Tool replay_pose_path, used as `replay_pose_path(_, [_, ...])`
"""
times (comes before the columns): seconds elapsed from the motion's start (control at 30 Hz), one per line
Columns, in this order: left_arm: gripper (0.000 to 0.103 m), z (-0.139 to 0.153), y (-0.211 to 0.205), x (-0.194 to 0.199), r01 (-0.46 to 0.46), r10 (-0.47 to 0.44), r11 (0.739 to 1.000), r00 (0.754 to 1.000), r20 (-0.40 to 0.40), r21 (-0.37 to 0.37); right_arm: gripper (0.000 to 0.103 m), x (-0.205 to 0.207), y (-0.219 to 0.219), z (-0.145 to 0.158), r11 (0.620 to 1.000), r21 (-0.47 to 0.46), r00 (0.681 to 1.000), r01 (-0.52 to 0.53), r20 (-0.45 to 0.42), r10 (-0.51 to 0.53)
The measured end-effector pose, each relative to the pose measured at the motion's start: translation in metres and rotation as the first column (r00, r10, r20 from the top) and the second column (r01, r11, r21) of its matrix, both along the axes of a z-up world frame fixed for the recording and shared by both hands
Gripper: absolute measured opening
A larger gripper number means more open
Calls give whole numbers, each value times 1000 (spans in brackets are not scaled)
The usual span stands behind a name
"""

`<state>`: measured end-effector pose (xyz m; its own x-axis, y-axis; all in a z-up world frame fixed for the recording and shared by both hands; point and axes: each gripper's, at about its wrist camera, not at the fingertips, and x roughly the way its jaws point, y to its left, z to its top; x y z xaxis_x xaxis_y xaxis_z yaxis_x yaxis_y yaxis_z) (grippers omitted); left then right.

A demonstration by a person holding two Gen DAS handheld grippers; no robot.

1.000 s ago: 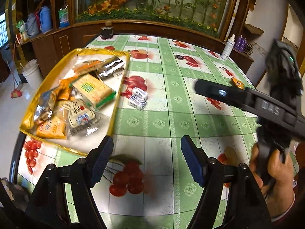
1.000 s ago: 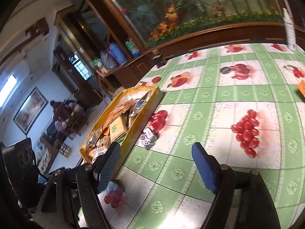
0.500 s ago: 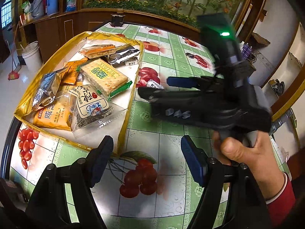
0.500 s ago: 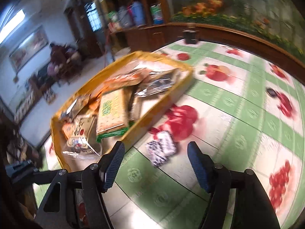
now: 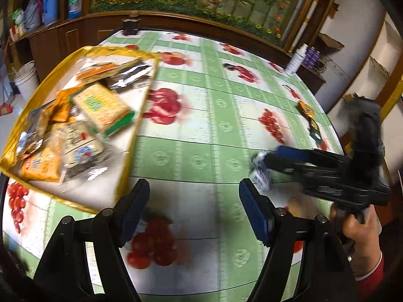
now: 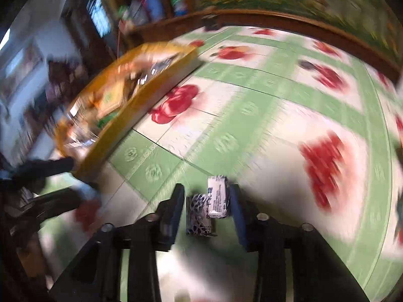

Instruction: Organize snacks

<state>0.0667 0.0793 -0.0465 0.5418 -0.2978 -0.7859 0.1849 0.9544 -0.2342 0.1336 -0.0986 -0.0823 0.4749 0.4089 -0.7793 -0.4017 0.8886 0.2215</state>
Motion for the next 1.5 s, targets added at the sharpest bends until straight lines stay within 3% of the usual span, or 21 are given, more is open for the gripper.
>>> replay_pose_path(0.03, [73, 1, -10, -1, 16, -16, 1000, 1000, 6, 12, 66, -14, -25, 8, 997, 48, 998, 58, 26, -59])
replay_pose_path(0.13, [73, 3, -33, -2, 51, -51, 998, 999, 8, 26, 67, -44, -79, 22, 973, 79, 972, 215, 77, -221])
replay_pose_path(0.2, [73, 2, -43, -2, 61, -61, 997, 998, 4, 42, 66, -52, -95, 23, 965, 82, 965, 247, 73, -253])
replay_pose_path(0.33, [73, 0, -53, -10, 75, -75, 995, 997, -7, 72, 52, -50, -84, 17, 979, 59, 978, 195, 60, -199])
replay_pose_path(0.5, [73, 1, -55, -16, 75, -74, 993, 997, -11, 92, 39, -36, -33, 4, 998, 16, 996, 67, 49, -68])
replay_pose_path(0.57, [73, 3, -54, -17, 74, -74, 993, 997, -7, 96, 22, -28, -19, -4, 997, -55, 998, 58, 39, -56])
replay_pose_path(0.67, [73, 3, -56, -16, 72, -72, 992, 997, -7, 103, 14, -24, -22, -10, 993, -79, 995, 91, 34, -89])
replay_pose_path(0.83, [73, -4, -78, -8, 72, -69, 992, 997, -34, 103, 14, -39, -67, -6, 980, 78, 982, 185, 10, -186])
replay_pose_path(1.17, [73, -28, -136, 15, -7, 13, 998, 994, -108, 59, 14, -99, -133, 16, 929, 169, 937, 329, 61, -343])
replay_pose_path(1.23, [54, -41, -138, 20, -19, 29, 998, 987, -159, 68, 14, -106, -144, 15, 919, 184, 931, 348, 53, -362])
replay_pose_path(1.27, [44, -39, -139, 17, -24, 36, 995, 992, -118, 100, 14, -109, -148, 15, 916, 191, 928, 353, 51, -368])
replay_pose_path(1.3, [23, -41, -140, 17, -14, 28, 993, 992, -122, 116, 14, -112, -151, 16, 913, 192, 925, 359, 54, -375])
replay_pose_path(1.33, [15, -41, -137, 17, -13, 27, 992, 993, -112, 123, 14, -115, -154, 17, 912, 193, 924, 362, 55, -379])
replay_pose_path(1.4, [15, -41, -130, 17, -1, 13, 995, 993, -121, 101, 15, -118, -157, 19, 908, 205, 921, 365, 59, -384])
replay_pose_path(1.5, [15, -36, -118, 11, -14, 28, 989, 995, -91, 148, 15, -122, -156, 23, 907, 219, 922, 359, 66, -381])
